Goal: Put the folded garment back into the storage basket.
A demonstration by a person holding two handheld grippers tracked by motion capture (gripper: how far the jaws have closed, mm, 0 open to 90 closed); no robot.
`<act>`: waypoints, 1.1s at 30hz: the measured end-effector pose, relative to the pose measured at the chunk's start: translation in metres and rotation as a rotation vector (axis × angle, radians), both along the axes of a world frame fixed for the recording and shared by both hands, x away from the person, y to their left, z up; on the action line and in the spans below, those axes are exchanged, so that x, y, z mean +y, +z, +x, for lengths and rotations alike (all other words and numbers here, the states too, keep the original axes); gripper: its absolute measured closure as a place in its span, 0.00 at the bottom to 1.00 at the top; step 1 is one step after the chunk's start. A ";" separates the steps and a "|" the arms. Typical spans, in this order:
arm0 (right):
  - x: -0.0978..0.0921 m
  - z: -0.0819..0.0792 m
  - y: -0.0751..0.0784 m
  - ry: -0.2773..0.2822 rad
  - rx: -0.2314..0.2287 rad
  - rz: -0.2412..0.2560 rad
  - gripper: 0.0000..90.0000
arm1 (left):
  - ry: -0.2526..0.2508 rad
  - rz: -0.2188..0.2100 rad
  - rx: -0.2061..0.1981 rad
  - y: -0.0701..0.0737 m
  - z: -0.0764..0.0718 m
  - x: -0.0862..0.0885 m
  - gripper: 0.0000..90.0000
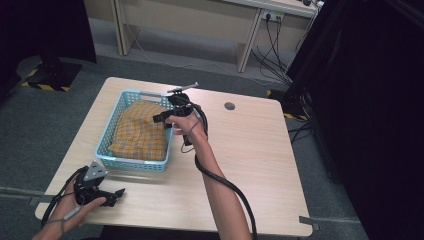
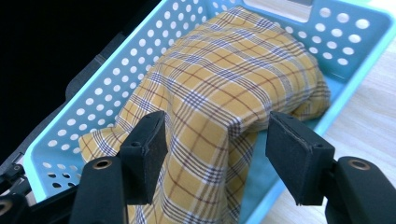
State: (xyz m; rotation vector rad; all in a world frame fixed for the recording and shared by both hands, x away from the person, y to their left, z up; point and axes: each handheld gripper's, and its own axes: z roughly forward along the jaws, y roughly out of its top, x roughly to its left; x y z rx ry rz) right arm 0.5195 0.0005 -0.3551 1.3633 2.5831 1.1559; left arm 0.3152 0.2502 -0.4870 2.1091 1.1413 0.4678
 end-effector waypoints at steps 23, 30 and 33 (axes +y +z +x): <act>-0.019 -0.004 0.004 -0.009 -0.010 0.029 0.32 | -0.001 0.003 0.001 0.000 0.000 0.000 0.00; -0.039 -0.007 0.009 -0.006 -0.024 0.043 0.28 | 0.001 -0.002 -0.001 0.000 0.000 0.000 0.00; -0.047 -0.009 0.009 -0.014 -0.023 0.045 0.27 | 0.001 -0.001 -0.001 0.000 0.000 0.000 0.00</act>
